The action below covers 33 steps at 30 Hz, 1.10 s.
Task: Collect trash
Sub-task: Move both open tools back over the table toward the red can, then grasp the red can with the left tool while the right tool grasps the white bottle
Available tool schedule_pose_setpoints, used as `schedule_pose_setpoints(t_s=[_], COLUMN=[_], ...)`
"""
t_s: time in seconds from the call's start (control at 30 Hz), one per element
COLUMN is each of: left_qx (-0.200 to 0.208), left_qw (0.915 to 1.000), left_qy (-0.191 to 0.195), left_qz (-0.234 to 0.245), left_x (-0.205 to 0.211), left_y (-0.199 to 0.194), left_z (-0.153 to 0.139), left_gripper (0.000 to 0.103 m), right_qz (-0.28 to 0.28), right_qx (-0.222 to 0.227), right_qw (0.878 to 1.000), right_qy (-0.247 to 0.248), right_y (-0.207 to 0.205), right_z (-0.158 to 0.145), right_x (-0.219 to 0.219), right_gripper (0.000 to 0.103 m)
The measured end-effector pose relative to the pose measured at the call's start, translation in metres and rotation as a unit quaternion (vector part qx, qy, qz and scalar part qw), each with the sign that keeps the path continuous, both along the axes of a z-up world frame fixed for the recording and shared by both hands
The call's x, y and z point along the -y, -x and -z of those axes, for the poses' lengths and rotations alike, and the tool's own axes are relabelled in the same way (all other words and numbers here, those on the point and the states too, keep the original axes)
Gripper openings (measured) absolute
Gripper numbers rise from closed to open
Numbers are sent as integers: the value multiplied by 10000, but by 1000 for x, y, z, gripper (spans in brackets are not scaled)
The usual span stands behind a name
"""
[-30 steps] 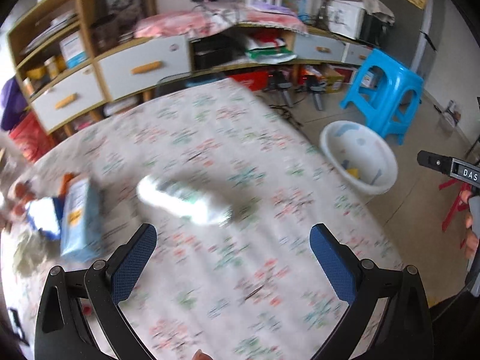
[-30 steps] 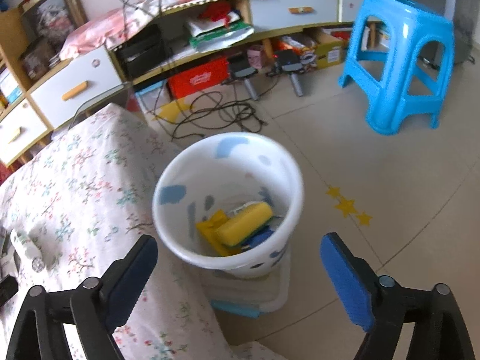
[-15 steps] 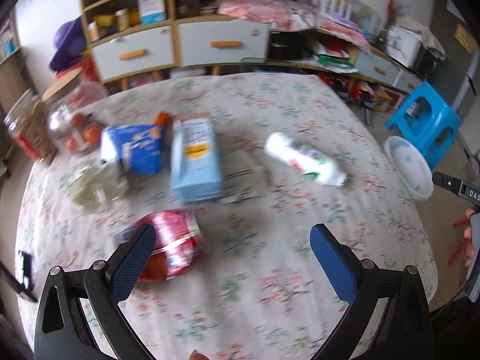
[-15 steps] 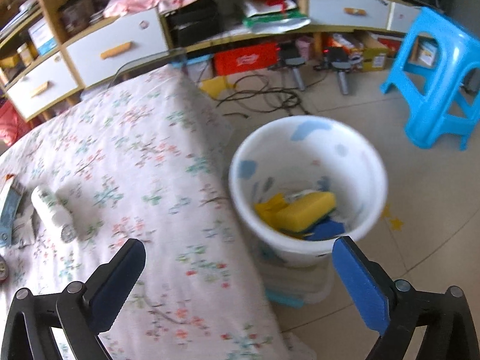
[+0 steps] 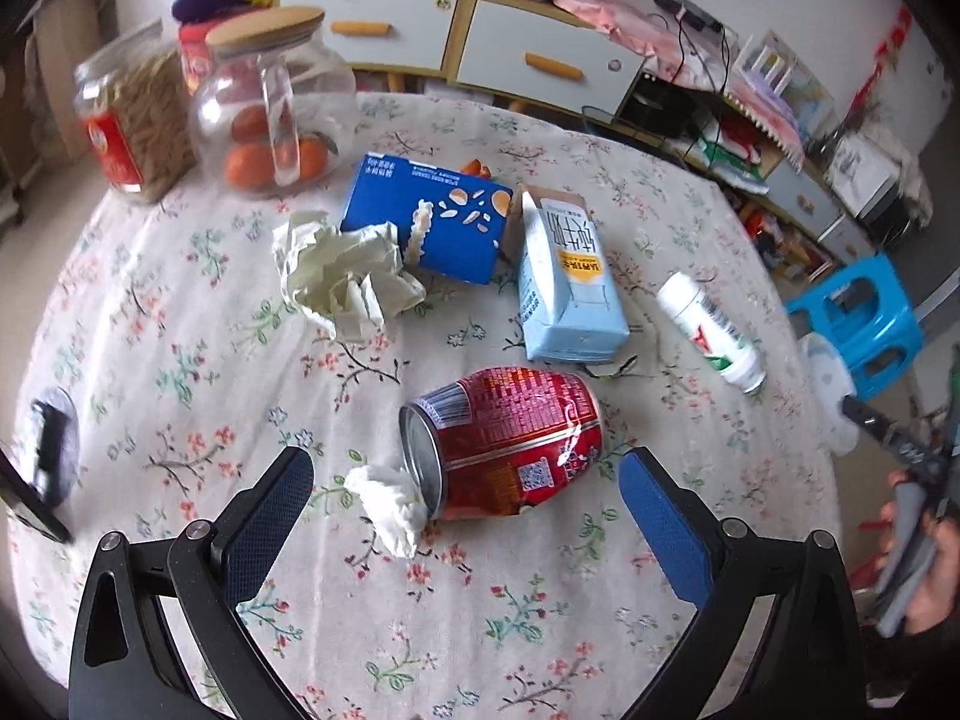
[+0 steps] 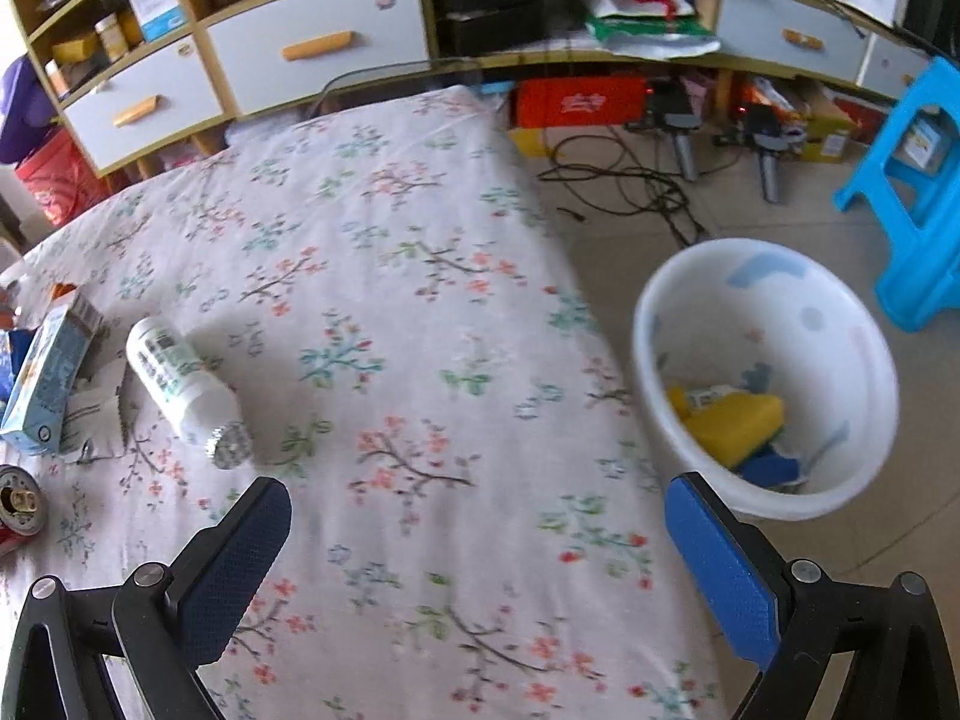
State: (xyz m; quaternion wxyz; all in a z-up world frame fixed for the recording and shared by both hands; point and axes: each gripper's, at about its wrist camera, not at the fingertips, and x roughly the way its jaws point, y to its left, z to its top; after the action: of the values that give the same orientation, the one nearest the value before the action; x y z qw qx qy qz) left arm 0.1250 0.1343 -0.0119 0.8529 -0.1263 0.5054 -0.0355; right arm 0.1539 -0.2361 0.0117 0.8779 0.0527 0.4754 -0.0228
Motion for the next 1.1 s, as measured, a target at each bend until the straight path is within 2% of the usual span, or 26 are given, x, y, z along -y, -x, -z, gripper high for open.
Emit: schedule_pose_setpoints(t_s=[0.07, 0.2, 0.53, 0.6, 0.67, 0.7, 0.93, 1.1], left_qx=[44, -17, -239, -249, -224, -199, 72, 292], left_qw=[9999, 9997, 9976, 9972, 9965, 9962, 9987, 9988], left_qy=[158, 179, -637, -679, -779, -817, -449, -328], left_qz=[50, 154, -82, -169, -217, -222, -214, -237], left_x=[0, 13, 54, 56, 56, 56, 38, 26], left_y=[2, -1, -23, -26, -27, -27, -16, -3], left_z=[-2, 0, 26, 32, 35, 36, 26, 13], left_gripper=[102, 102, 102, 97, 86, 86, 85, 85], right_qz=[-65, -147, -253, -275, -316, -340, -522, -685], right_qx=[-25, -46, -116, -123, -120, -111, -112, -194], right_qw=[10000, 9999, 9996, 9995, 9994, 9994, 9985, 9974], right_qy=[20, 23, 25, 11, -1, -11, -115, -123], right_y=[-4, -9, -19, -21, -22, -23, -35, -46], right_z=[3, 5, 13, 14, 14, 15, 19, 27], right_x=[-9, -21, -43, -46, -49, -50, -67, -81], right_gripper=[102, 102, 102, 102, 102, 102, 102, 102])
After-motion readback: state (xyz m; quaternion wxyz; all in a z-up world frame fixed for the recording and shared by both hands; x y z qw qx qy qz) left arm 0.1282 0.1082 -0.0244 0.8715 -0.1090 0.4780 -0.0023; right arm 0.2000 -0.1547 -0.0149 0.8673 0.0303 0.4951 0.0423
